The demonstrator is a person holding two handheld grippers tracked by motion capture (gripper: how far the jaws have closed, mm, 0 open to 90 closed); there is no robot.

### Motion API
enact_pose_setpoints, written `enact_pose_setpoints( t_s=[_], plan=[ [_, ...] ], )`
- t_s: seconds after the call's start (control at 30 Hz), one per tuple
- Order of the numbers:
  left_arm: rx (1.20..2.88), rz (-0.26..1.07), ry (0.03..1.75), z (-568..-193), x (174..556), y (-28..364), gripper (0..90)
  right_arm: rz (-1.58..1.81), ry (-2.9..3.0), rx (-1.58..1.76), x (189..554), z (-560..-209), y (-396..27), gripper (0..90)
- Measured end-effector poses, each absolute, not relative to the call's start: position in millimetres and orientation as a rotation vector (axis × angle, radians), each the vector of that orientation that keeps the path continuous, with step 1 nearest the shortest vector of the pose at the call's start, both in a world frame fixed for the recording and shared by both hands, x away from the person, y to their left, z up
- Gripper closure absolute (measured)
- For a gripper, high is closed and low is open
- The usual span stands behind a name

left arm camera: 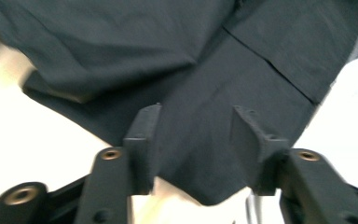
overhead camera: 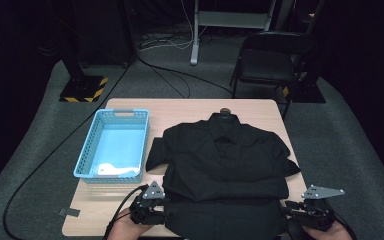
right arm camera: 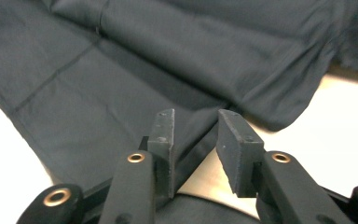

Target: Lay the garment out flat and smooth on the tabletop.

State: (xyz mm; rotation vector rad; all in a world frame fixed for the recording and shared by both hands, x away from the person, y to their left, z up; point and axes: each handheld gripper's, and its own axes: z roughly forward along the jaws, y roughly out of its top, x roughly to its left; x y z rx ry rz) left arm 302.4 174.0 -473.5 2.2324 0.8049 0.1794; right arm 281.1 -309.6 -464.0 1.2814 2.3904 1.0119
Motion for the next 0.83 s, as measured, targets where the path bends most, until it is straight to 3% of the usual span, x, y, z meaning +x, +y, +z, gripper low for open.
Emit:
enact_pose_setpoints(
  t_s=[0.27, 0.37, 0.7, 0.73, 0.77, 0.8, 0.83],
  plan=[
    [2.215, 0.263, 0.771, -464.7, 328.5, 162.5, 41.4, 1.051, 2.302, 1.246, 298.3, -451.2, -309.6, 59.8],
    [2.203, 0.283, 0.764, -463.6, 342.1, 157.0, 39.1, 1.060, 2.258, 1.233, 313.6, -451.0, -305.8, 51.8],
    [2.165, 0.329, 0.744, -462.8, 382.0, 143.9, 31.3, 1.096, 2.218, 1.209, 347.0, -453.8, -293.3, 40.0],
    [2.196, 0.358, 0.779, -468.0, 407.2, 138.9, 31.3, 1.096, 2.218, 1.209, 347.0, -453.8, -293.3, 40.0],
    [2.196, 0.358, 0.779, -468.0, 407.2, 138.9, 29.9, 1.096, 2.218, 1.209, 347.0, -453.8, -293.3, 40.0],
    [2.197, 0.350, 0.804, -471.1, 419.1, 136.2, 29.5, 1.114, 2.183, 1.234, 373.6, -452.6, -289.7, 36.3],
    [2.197, 0.350, 0.804, -471.1, 419.1, 136.2, 29.2, 1.114, 2.183, 1.234, 373.6, -452.6, -289.7, 36.3]
  ],
)
